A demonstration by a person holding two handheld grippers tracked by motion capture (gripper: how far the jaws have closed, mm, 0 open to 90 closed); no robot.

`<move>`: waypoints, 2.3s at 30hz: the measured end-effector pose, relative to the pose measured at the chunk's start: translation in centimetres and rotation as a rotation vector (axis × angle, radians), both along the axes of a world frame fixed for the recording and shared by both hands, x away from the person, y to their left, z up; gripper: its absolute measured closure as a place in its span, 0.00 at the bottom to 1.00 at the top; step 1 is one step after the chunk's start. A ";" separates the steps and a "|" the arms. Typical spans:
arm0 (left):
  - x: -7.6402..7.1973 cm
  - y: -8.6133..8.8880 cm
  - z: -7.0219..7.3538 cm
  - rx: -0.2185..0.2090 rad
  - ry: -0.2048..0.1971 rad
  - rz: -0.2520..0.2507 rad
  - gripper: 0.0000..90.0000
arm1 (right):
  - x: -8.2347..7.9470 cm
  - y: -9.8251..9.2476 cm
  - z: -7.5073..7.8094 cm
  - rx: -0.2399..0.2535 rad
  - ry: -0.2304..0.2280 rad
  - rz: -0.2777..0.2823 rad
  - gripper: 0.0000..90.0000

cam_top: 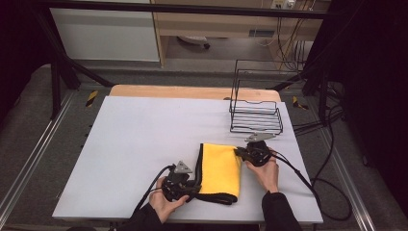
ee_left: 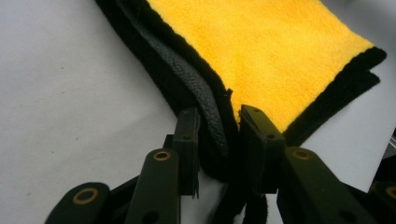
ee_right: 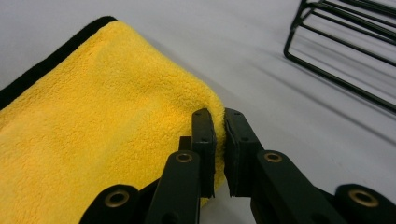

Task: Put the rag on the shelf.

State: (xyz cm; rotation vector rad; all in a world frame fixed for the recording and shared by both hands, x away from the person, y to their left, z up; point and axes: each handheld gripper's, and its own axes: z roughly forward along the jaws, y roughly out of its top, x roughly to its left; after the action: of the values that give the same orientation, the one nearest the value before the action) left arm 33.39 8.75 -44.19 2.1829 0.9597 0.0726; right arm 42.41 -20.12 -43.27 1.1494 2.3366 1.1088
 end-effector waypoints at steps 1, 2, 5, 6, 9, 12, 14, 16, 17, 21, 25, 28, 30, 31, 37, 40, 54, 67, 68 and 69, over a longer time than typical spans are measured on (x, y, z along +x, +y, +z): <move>-0.1 0.0 0.0 0.002 -0.007 0.001 0.75 | 0.3 0.3 -0.2 0.000 -0.003 0.006 0.93; -0.1 -0.1 0.0 0.000 -0.014 0.003 0.75 | 0.6 0.5 -0.3 0.000 -0.001 0.010 0.93; -0.2 -0.1 0.0 0.011 -0.030 -0.004 0.74 | 0.8 0.7 -0.9 -0.002 0.007 -0.003 0.91; -0.2 -0.1 0.0 0.013 -0.034 -0.006 0.74 | 0.7 0.7 -0.9 -0.008 -0.004 -0.001 0.90; -0.1 0.1 0.2 0.011 -0.039 -0.015 0.69 | 0.2 0.4 -0.2 0.009 -0.034 -0.007 0.81; -0.1 0.6 0.6 0.012 -0.061 -0.032 0.62 | -0.6 -0.1 0.9 0.061 -0.064 -0.018 0.67; 0.0 1.0 1.0 0.032 -0.090 -0.043 0.58 | -1.2 -0.6 1.5 0.085 -0.089 -0.036 0.54; 0.3 1.5 1.4 0.025 -0.104 -0.047 0.55 | -1.7 -1.1 1.8 0.122 -0.079 -0.045 0.46; 0.5 1.7 1.5 0.015 -0.104 -0.044 0.51 | -2.1 -1.3 1.8 0.129 -0.077 -0.051 0.41; 1.3 2.4 2.1 0.007 -0.120 -0.037 0.37 | -3.0 -2.1 1.4 0.113 -0.063 -0.058 0.29; 2.4 2.7 2.5 0.010 -0.111 -0.039 0.22 | -3.5 -2.8 1.0 0.142 -0.029 -0.055 0.18; 3.3 2.8 2.7 0.014 -0.122 -0.031 0.18 | -3.9 -3.3 0.9 0.169 -0.013 -0.057 0.12; 4.0 2.8 2.8 0.020 -0.120 -0.034 0.13 | -4.1 -3.5 0.7 0.178 -0.009 -0.053 0.08; 4.3 2.8 2.8 0.022 -0.120 -0.032 0.10 | -4.2 -3.6 0.7 0.175 -0.004 -0.051 0.07; 6.1 2.6 3.3 0.022 -0.115 -0.012 0.10 | -5.1 -3.5 0.6 0.162 0.005 -0.021 0.05; 6.9 2.2 3.6 0.016 -0.136 -0.002 0.14 | -5.5 -3.5 0.5 0.154 0.005 -0.015 0.04; 11.3 -0.6 2.9 0.027 -0.132 0.078 0.26 | -5.8 -3.8 0.3 0.158 0.015 -0.023 0.04; 13.4 -1.8 0.2 0.030 -0.033 0.077 0.49 | -5.8 -3.8 0.4 0.172 0.028 -0.023 0.08; 13.5 -1.8 0.2 0.023 -0.027 0.076 0.51 | -5.7 -3.8 0.3 0.172 0.029 -0.023 0.09; 13.5 -1.9 0.2 0.018 -0.024 0.075 0.53 | -5.7 -3.8 0.3 0.176 0.033 -0.023 0.09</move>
State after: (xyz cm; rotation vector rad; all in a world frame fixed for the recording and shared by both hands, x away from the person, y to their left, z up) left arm 46.89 6.89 -44.03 2.1571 1.0312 0.1437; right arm 36.68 -23.90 -42.93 1.2610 2.2812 1.3186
